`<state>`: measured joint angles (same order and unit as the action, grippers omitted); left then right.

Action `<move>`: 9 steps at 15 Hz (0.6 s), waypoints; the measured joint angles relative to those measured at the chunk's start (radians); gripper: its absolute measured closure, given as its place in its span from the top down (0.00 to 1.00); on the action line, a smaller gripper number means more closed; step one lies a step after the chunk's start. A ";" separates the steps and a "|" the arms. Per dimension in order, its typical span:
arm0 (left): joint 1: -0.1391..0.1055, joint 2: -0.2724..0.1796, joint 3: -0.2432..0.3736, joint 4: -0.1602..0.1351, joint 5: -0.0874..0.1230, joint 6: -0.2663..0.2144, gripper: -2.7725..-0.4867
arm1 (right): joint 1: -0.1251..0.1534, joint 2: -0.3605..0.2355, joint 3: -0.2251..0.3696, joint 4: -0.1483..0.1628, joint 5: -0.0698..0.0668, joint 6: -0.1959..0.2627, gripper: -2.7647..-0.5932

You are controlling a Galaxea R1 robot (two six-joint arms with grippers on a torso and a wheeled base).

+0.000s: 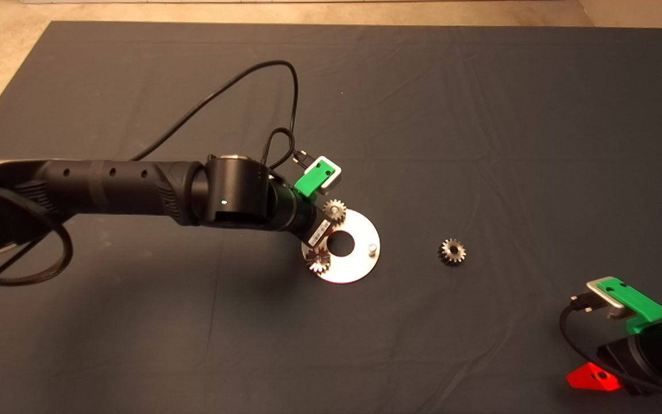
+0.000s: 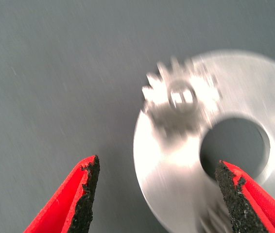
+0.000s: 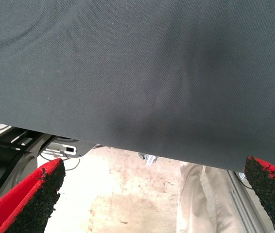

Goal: Install three planetary gears onto the carrier pins

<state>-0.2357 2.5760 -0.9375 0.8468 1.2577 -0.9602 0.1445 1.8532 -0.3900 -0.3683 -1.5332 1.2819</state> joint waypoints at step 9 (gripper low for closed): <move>-0.028 -0.268 0.305 -0.148 0.260 -0.062 0.50 | 0.012 0.067 0.000 -0.023 0.000 -0.001 0.99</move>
<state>-0.2633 2.3084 -0.6321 0.6991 1.5172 -1.0226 0.1566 1.9197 -0.3900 -0.3911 -1.5332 1.2806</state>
